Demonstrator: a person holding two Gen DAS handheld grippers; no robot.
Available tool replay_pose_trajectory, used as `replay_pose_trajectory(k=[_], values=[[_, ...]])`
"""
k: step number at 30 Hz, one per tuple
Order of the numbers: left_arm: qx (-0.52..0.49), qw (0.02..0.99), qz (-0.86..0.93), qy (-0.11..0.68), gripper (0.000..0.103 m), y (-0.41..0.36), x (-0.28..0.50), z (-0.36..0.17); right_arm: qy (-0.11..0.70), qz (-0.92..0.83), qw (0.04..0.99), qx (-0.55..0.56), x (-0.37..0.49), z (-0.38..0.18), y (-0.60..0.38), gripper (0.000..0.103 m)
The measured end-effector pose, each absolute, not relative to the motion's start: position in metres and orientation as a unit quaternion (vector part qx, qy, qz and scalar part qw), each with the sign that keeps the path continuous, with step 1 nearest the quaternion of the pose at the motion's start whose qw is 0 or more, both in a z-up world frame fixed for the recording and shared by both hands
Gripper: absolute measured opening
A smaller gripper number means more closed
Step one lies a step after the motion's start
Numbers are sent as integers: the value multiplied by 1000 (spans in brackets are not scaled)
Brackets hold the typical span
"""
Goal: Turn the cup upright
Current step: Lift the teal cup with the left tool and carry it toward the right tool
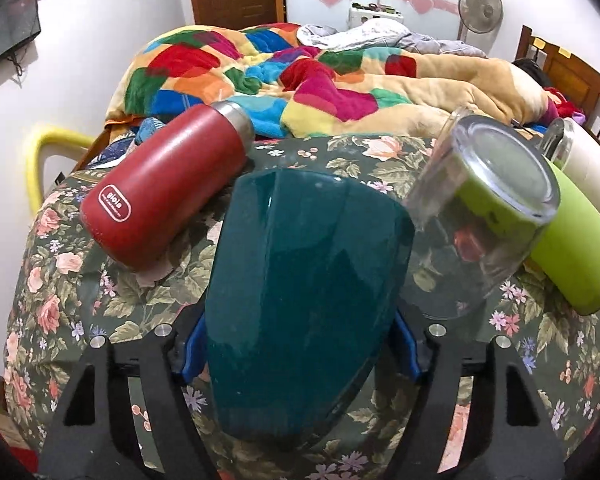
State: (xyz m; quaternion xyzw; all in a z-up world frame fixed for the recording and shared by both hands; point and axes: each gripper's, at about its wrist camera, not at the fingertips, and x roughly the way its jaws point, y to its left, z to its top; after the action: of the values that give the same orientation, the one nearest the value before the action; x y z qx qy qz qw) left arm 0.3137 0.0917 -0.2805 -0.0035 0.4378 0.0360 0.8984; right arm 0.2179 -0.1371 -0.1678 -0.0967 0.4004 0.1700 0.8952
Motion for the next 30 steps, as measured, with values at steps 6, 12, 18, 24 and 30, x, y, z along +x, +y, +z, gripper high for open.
replay_pose_trajectory(k=[6, 12, 18, 24, 30], values=[[4, 899, 48, 436, 71, 88, 298, -277, 400, 167, 896, -97, 215, -164, -141, 103], [-2, 903, 49, 427, 71, 86, 269, -259, 390, 165, 901, -97, 208, -155, -144, 103], [9, 912, 40, 409, 71, 76, 242, -229, 376, 166, 907, -95, 197, -145, -148, 103], [19, 919, 21, 394, 71, 53, 224, -204, 359, 164, 914, -91, 184, -134, -157, 103], [23, 918, -20, 396, 71, 14, 217, -198, 347, 151, 922, -82, 174, -127, -175, 103]])
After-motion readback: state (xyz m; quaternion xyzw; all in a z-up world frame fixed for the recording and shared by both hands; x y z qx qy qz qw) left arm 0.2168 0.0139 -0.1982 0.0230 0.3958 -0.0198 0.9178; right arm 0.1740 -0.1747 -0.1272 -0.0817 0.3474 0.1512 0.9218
